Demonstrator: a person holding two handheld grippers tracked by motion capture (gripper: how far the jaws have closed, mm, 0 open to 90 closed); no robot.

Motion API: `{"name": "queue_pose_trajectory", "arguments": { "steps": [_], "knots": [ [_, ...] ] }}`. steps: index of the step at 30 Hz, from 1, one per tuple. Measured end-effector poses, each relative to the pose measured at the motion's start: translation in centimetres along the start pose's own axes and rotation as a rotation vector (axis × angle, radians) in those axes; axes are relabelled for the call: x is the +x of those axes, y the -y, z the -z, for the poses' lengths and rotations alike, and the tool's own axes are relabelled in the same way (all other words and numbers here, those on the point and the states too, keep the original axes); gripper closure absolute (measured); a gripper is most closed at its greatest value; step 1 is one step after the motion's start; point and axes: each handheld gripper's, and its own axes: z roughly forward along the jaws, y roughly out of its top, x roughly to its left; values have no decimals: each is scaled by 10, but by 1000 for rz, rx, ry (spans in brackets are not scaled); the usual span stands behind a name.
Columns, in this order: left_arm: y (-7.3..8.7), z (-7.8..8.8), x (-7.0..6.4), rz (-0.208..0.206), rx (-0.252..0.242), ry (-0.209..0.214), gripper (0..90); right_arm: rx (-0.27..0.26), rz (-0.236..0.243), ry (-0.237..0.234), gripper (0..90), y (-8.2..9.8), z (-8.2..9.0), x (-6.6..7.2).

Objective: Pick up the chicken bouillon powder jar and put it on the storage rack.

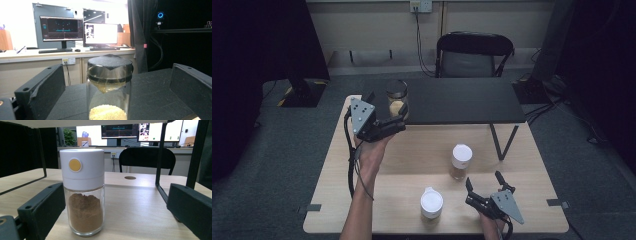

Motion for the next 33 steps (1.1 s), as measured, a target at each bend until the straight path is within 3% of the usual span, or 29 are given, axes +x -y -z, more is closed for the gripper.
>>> {"name": "queue_pose_trajectory", "arguments": {
  "steps": [15, 33],
  "knots": [
    [5, 12, 1, 9, -15, -28, 0, 0, 0, 1, 8, 0, 0, 0],
    [16, 31, 0, 12, -40, -23, 0, 0, 0, 1, 8, 0, 0, 0]
  ]
}}
